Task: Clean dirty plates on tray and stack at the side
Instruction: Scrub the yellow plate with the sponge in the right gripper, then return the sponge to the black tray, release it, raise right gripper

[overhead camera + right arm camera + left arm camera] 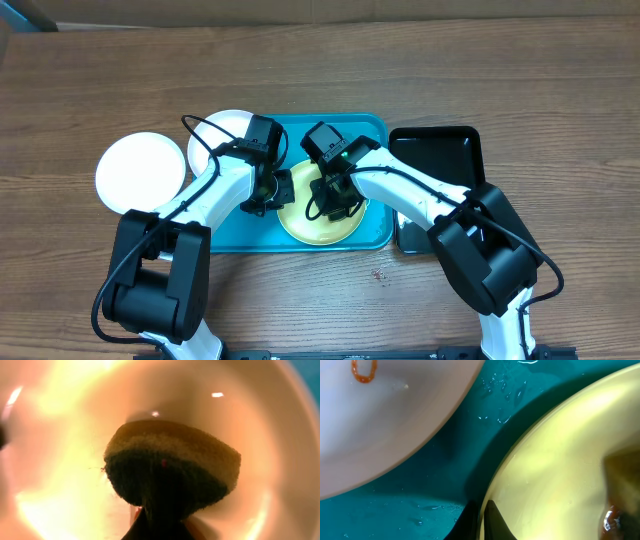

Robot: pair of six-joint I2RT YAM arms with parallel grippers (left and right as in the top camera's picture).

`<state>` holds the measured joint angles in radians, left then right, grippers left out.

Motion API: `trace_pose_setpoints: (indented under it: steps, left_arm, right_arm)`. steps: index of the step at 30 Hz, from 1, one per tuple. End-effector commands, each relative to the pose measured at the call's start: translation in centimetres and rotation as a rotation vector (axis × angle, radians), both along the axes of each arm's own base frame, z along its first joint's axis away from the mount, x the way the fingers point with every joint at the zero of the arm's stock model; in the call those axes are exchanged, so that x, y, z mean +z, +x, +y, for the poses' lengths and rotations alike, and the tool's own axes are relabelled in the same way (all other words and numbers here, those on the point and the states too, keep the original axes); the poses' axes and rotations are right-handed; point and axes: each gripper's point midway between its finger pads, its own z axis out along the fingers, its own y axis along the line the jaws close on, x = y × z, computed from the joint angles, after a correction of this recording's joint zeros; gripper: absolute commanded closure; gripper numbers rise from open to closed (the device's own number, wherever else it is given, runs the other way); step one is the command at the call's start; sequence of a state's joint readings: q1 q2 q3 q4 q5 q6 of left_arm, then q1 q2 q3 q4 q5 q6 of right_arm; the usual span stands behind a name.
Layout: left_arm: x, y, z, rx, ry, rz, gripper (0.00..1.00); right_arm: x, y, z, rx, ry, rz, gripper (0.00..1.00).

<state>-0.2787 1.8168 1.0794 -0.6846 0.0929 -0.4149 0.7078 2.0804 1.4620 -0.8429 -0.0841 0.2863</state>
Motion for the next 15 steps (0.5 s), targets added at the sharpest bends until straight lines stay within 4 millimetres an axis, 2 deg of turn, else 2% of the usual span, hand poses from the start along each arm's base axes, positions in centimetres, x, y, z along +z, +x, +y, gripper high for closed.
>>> trace_pose_setpoints:
  steps: [1,3,5,8,10,11,13,15]
  left_arm:
    - [-0.8,-0.5,-0.2,0.006,-0.007,0.026,0.96]
    - [-0.8,-0.5,-0.2,0.007,-0.007,0.026,0.96]
    - [-0.8,-0.5,-0.2,0.007,-0.007,0.026,0.95]
    - [-0.8,-0.5,-0.2,0.007,-0.006,0.026,0.95]
    - [-0.8,-0.5,-0.2,0.006,-0.006,0.026,0.94]
    - [-0.8,-0.5,-0.2,0.007,-0.006,0.026,0.94]
    - [-0.8,-0.5,-0.2,0.007,-0.006,0.026,0.93]
    - [-0.8,-0.5,-0.2,0.007,-0.006,0.026,0.92]
  right_arm:
    - [0.2,-1.9,1.6,0.038,0.151,0.137,0.96]
    - [2.1,-1.5,2.3,0.061,0.243,0.154,0.96]
    - [4.8,-0.7,2.7,0.066,0.363,0.164,0.96]
    - [8.9,0.8,2.0,0.053,0.512,0.150,0.96]
    - [11.3,1.8,0.7,0.039,0.571,0.120,0.96]
    - [13.0,2.8,-1.4,0.005,0.586,0.084,0.96]
    - [14.4,3.6,-4.1,-0.029,0.579,0.047,0.96]
    - [14.8,4.3,-7.2,-0.097,0.539,0.028,0.96]
